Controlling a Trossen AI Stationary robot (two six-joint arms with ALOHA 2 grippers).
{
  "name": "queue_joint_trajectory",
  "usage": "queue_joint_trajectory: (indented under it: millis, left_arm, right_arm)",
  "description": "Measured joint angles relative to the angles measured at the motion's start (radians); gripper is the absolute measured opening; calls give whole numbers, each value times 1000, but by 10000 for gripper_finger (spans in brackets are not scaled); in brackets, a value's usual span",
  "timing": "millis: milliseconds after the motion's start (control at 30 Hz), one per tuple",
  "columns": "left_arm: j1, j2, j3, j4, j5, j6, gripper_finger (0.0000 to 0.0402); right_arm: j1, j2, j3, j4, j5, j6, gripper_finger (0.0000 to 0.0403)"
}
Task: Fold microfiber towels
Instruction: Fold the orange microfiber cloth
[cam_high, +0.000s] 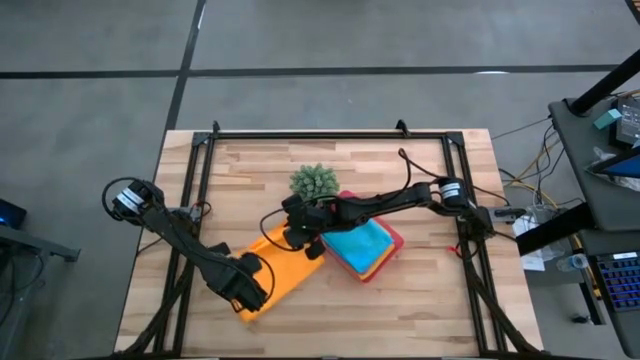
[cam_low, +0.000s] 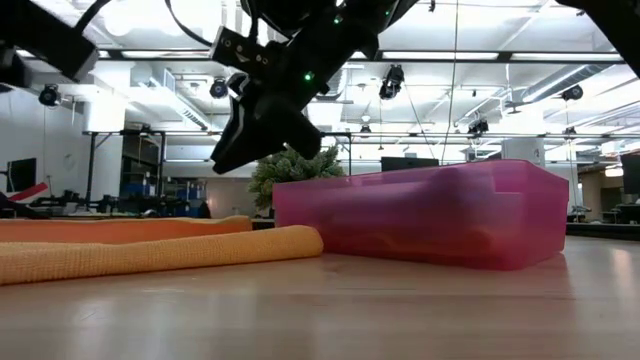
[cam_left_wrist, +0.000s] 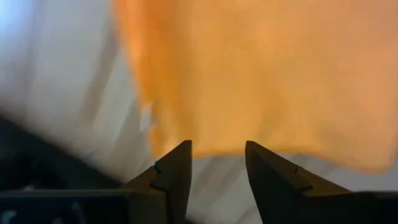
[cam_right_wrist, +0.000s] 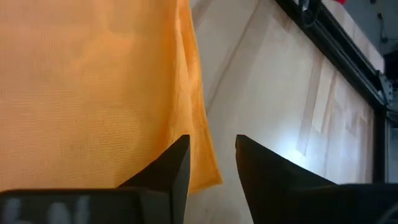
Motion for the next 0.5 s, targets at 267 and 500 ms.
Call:
queue_joint_trajectory:
  millis: [267, 500]
  left_arm:
    - [5, 10, 1, 111, -190, 84, 134]
    - [11, 29, -21, 115, -265, 111, 134]
  right_arm:
    - [1, 15, -10, -14, -113, 46, 68]
    - [0, 92, -1, -16, -72, 42, 12]
